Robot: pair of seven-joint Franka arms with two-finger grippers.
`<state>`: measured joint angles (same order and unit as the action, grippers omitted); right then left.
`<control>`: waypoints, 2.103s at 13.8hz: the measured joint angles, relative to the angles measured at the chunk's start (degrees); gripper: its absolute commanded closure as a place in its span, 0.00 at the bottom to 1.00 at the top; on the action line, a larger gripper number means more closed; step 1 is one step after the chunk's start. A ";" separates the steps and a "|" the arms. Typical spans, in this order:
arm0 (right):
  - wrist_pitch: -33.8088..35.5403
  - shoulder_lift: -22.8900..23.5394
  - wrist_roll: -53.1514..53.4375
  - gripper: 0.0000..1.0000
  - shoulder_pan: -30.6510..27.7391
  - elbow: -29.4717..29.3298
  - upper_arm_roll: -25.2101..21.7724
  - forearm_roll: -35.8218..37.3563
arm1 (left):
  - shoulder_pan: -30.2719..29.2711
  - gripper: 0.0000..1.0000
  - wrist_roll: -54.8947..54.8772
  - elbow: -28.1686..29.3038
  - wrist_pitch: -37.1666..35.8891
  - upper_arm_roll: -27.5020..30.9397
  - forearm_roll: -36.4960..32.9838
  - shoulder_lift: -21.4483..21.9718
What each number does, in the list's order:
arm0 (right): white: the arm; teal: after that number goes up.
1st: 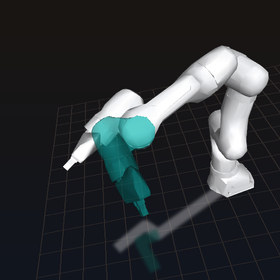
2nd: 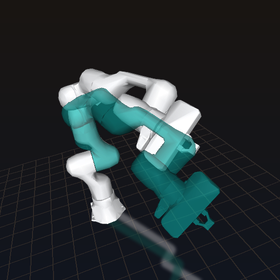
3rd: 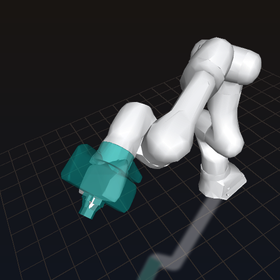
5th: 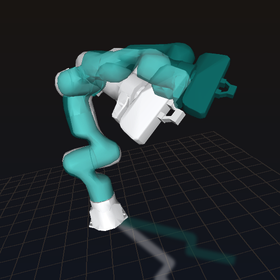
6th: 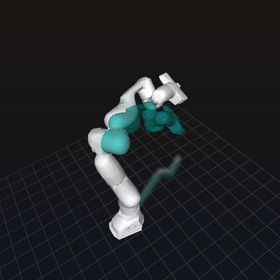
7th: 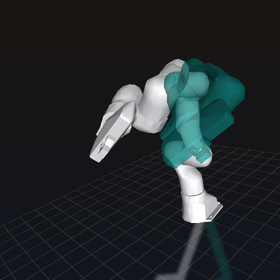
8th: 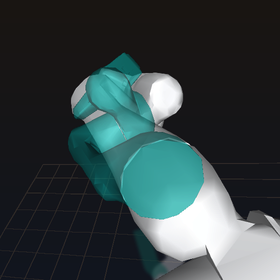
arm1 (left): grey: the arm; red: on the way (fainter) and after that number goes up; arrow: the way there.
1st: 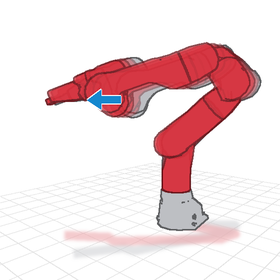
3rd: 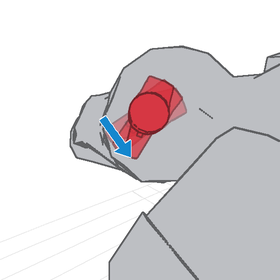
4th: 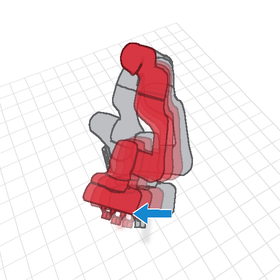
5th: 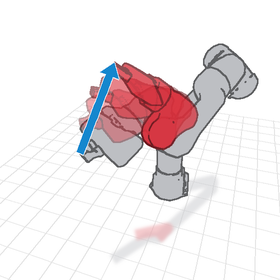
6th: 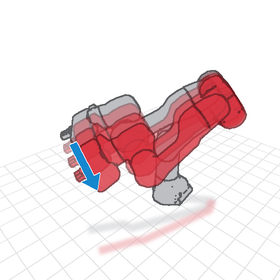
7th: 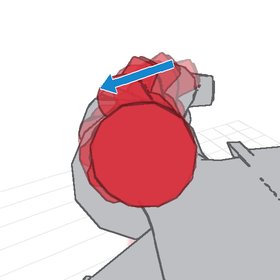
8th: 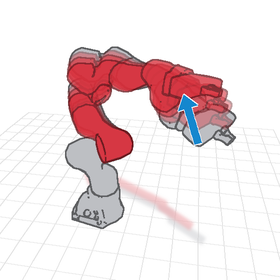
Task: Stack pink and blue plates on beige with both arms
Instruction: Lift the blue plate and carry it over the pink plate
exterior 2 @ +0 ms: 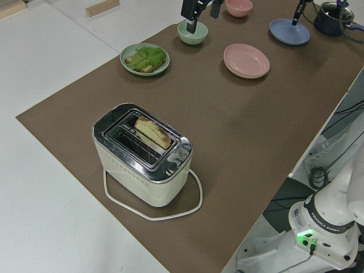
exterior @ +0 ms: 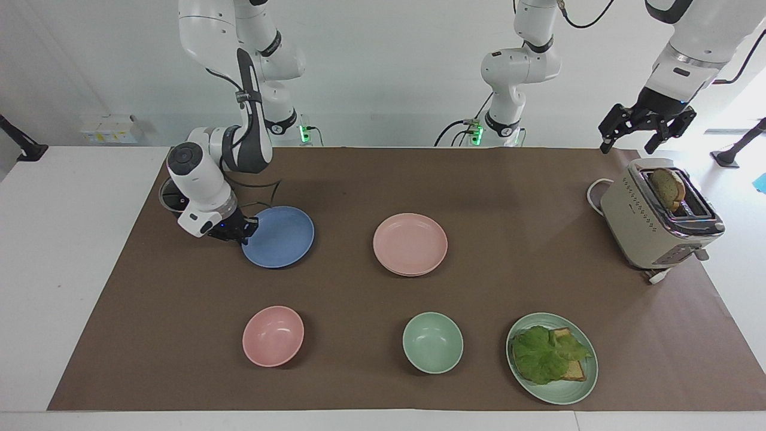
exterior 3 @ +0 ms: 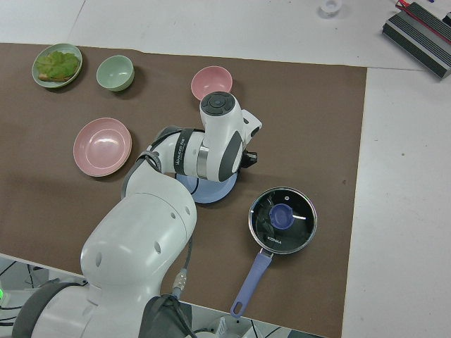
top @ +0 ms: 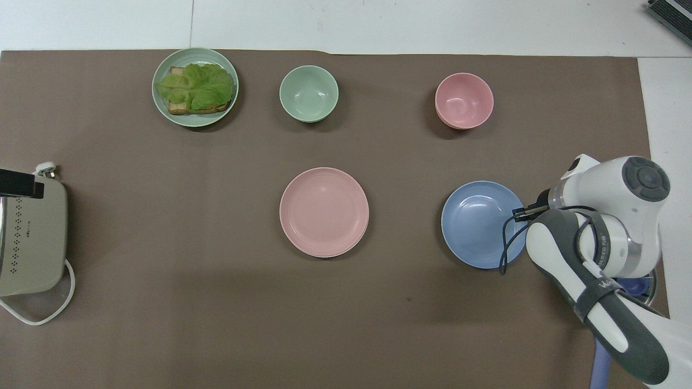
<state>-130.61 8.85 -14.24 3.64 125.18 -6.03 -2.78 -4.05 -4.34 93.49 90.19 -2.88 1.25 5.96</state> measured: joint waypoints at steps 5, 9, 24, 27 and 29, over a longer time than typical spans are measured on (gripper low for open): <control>6.01 -2.95 0.08 1.00 0.03 -4.56 0.06 -0.09 | 0.00 0.00 0.00 0.00 0.00 0.00 0.00 0.00; 10.97 -4.48 0.66 1.00 0.56 -8.78 0.39 -0.29 | 0.00 0.00 0.00 0.00 0.00 0.00 0.00 0.00; 10.34 -4.50 24.50 1.00 13.96 -13.48 3.23 -5.16 | 0.00 0.00 0.00 0.00 0.00 0.00 0.00 0.00; 9.30 -4.47 28.54 1.00 15.38 -13.53 4.28 -5.17 | 0.00 0.00 0.00 0.00 0.00 0.00 0.00 0.00; 7.27 -3.85 32.06 1.00 18.02 -13.52 4.49 -5.18 | 0.00 0.00 0.00 0.00 0.00 0.00 0.00 0.00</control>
<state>-123.34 5.00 17.81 21.66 111.66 -1.54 -7.96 -4.05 -4.34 93.49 90.19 -2.88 1.25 5.96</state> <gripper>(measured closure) 0.947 0.000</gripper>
